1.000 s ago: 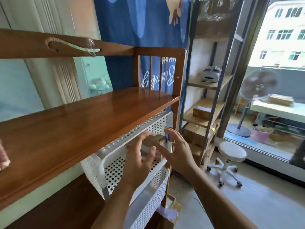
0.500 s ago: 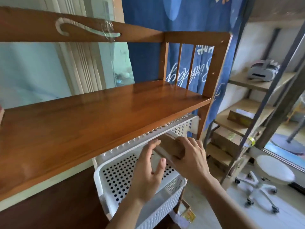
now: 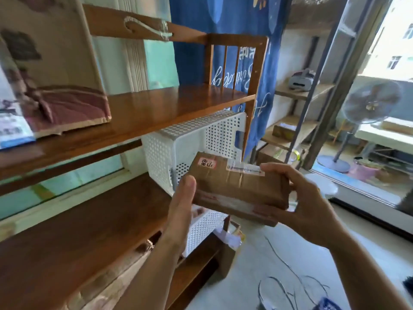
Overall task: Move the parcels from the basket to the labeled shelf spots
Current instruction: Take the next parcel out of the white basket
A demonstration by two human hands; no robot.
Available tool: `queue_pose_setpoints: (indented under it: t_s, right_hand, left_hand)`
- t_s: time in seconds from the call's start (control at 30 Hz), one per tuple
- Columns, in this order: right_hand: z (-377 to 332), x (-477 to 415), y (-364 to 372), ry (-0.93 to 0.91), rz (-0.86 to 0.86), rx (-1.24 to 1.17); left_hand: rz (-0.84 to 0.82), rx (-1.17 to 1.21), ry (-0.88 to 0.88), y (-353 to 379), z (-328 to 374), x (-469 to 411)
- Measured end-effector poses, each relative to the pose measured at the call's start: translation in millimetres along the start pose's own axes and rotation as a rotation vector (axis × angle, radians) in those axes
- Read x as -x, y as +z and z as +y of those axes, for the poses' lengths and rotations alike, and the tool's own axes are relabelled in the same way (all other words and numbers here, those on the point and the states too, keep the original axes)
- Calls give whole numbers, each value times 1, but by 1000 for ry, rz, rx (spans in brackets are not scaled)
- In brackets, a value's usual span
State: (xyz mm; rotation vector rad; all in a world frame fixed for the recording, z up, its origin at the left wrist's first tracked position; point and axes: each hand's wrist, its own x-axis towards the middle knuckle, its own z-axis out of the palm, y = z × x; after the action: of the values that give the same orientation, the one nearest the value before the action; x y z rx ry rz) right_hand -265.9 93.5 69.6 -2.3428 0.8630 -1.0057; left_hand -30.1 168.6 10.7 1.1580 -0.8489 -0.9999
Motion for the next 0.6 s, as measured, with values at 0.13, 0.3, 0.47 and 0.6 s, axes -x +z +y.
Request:
queue_pose_setpoints:
  t_s: [0.13, 0.3, 0.47, 0.6]
  right_hand:
    - [-53, 25, 17, -83, 95, -173]
    - [-98, 41, 49, -10, 175, -605]
    - [-140, 71, 63, -34, 96, -734]
    - [-167, 90, 62, -90, 113, -844]
  left_hand:
    - [93, 34, 150, -35, 32, 65]
    - [191, 95, 337, -56, 64, 137]
    - [325, -16, 418, -70, 72, 197]
    - [400, -174, 468, -69, 79, 239]
